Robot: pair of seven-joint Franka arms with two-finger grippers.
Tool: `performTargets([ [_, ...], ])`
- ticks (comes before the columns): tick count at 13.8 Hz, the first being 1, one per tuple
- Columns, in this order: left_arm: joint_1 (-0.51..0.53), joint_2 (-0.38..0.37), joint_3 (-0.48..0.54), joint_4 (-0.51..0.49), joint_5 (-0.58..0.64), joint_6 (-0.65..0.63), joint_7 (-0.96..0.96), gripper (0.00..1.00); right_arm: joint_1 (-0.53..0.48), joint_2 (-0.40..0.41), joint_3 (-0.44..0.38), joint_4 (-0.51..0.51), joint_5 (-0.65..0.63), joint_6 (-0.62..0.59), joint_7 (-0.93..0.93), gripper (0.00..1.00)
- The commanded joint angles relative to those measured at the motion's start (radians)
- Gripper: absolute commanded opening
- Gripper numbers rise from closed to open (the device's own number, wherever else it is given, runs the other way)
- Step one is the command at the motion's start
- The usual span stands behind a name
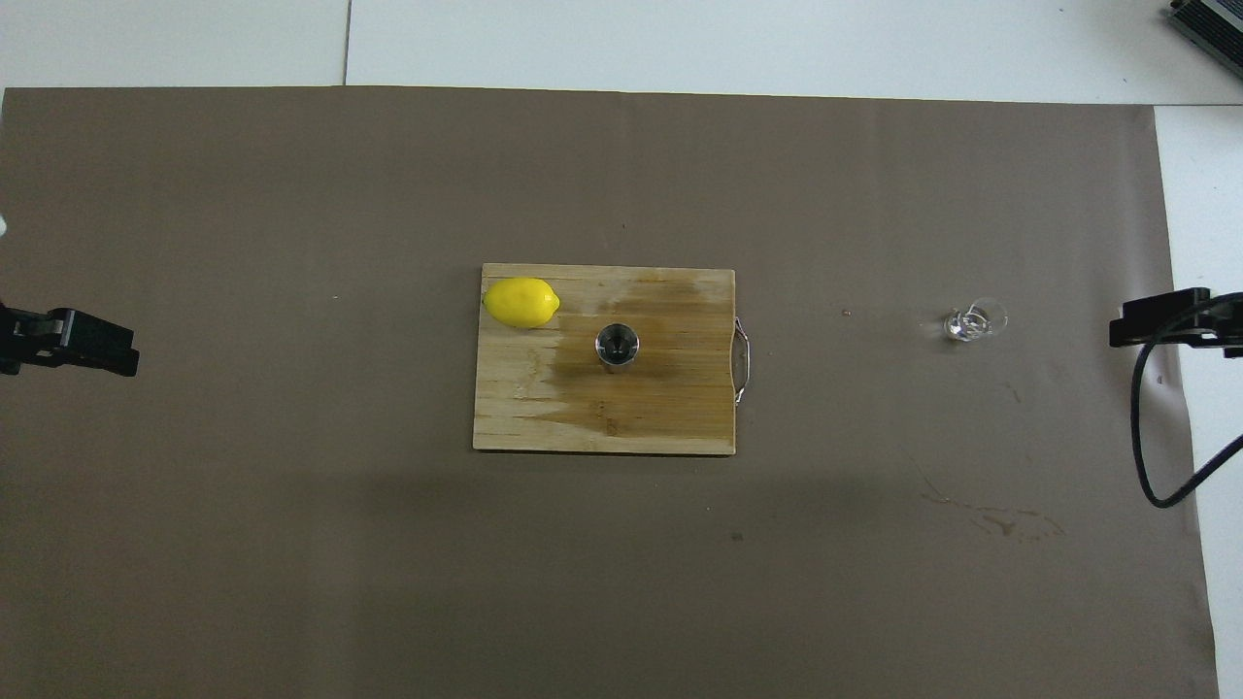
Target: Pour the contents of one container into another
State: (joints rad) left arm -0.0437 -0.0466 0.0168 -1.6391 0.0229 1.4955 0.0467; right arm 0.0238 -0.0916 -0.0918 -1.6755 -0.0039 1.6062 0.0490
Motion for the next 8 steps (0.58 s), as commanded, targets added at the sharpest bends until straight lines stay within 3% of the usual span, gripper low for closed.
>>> performTargets([
  [1,0.001,-0.013,0.002,-0.008,0.018,-0.001,0.013,1.00,0.004,-0.001,-0.011,-0.004,0.004,0.000,-0.011,1.00],
  [8,0.001,-0.013,0.002,-0.008,0.018,-0.001,0.013,1.00,0.002,0.013,-0.029,0.003,0.016,-0.003,-0.023,1.00],
])
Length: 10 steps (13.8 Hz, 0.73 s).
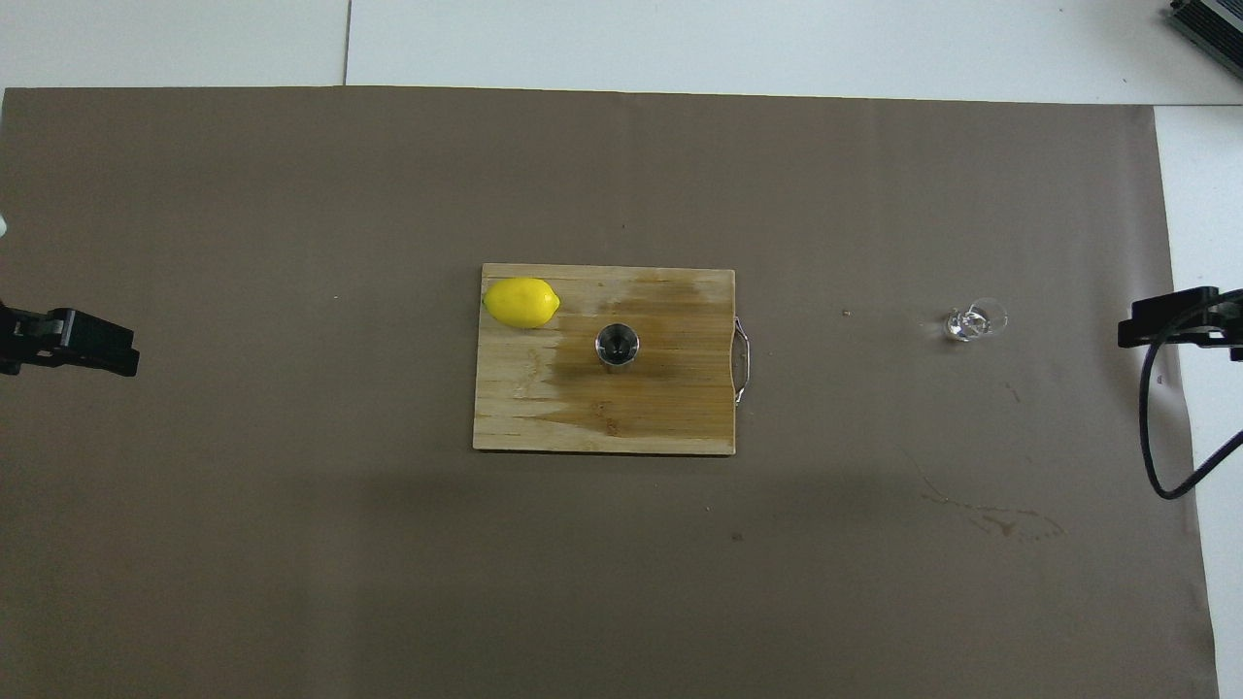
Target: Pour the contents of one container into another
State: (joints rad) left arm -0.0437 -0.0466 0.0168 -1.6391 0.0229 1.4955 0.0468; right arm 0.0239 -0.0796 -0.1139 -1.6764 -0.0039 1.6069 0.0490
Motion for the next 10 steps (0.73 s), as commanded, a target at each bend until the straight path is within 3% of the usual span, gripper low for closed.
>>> performTargets([
  [1,0.001,-0.013,0.002,-0.008,0.020,-0.001,0.015,1.00,0.002,0.000,-0.009,0.001,0.015,-0.002,-0.024,1.00],
  [10,0.001,-0.013,0.002,-0.008,0.020,-0.001,0.015,1.00,0.004,-0.005,0.007,-0.011,-0.011,0.004,-0.069,1.00],
])
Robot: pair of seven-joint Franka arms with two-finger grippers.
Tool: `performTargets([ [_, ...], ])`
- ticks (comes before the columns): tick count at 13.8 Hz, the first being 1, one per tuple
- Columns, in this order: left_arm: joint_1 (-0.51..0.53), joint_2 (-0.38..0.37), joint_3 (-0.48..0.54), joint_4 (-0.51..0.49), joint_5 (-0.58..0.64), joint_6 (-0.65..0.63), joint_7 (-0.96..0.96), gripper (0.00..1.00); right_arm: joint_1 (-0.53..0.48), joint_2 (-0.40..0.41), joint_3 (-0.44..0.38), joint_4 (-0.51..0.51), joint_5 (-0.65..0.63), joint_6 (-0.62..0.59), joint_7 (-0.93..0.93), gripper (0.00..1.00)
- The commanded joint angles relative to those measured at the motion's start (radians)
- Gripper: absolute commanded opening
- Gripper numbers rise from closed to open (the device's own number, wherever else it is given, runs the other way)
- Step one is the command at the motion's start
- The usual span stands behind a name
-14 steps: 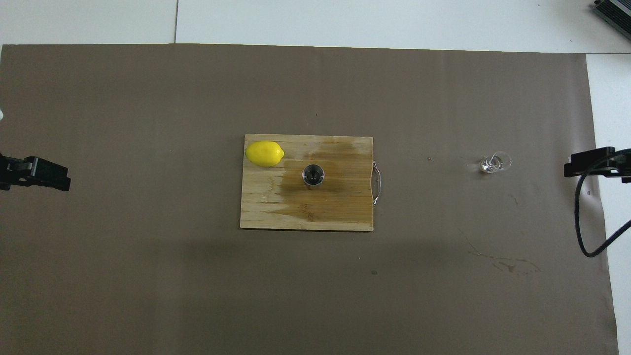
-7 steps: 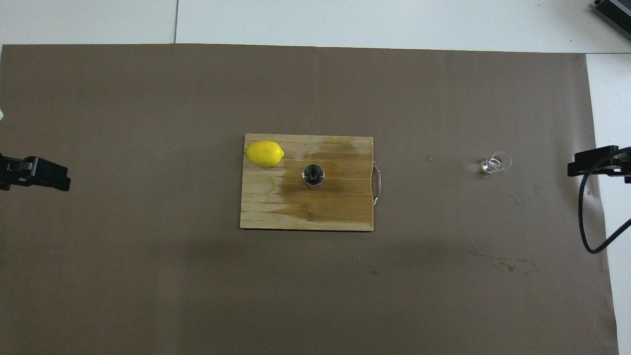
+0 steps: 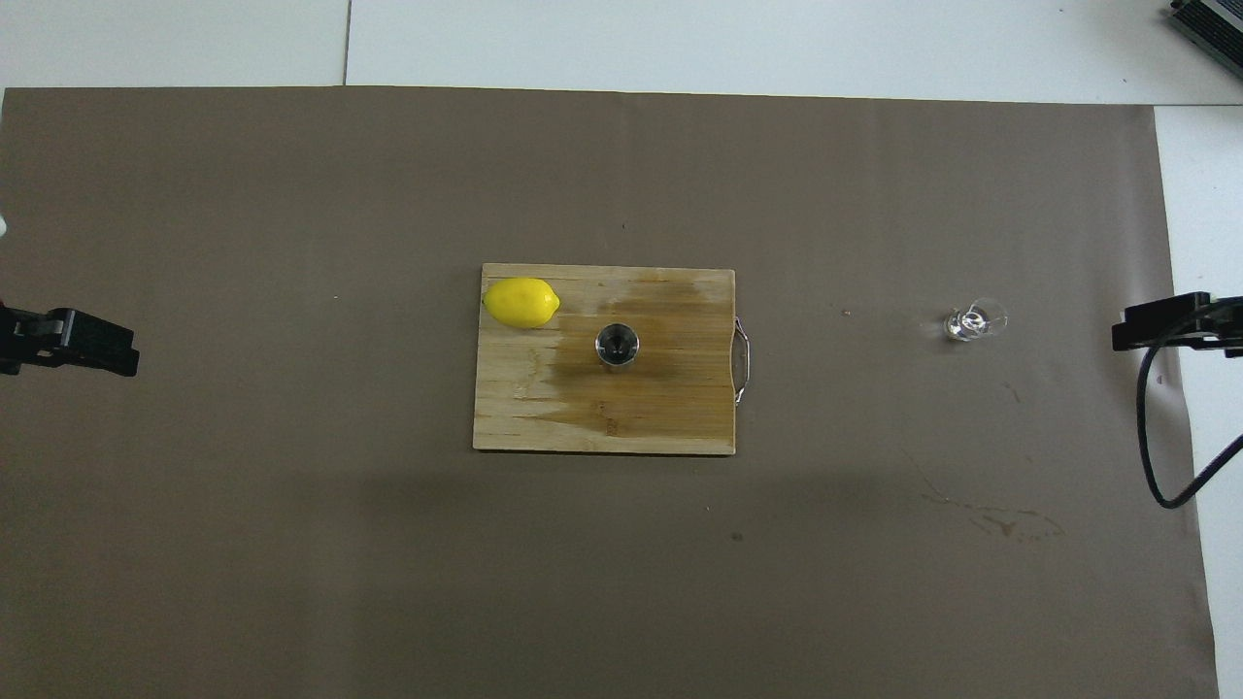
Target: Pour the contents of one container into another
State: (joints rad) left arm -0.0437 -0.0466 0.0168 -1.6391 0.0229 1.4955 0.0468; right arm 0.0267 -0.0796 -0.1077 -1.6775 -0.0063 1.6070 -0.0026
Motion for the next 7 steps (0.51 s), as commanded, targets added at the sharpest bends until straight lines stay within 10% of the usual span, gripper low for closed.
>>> performTargets([
  [1,-0.001,-0.013,0.002,-0.008,0.018,-0.001,0.015,1.00,0.001,-0.006,0.000,-0.010,-0.012,0.004,-0.017,1.00],
  [7,0.001,-0.013,0.002,-0.008,0.020,-0.001,0.015,1.00,0.001,0.012,0.028,0.032,-0.027,-0.025,-0.008,1.00],
])
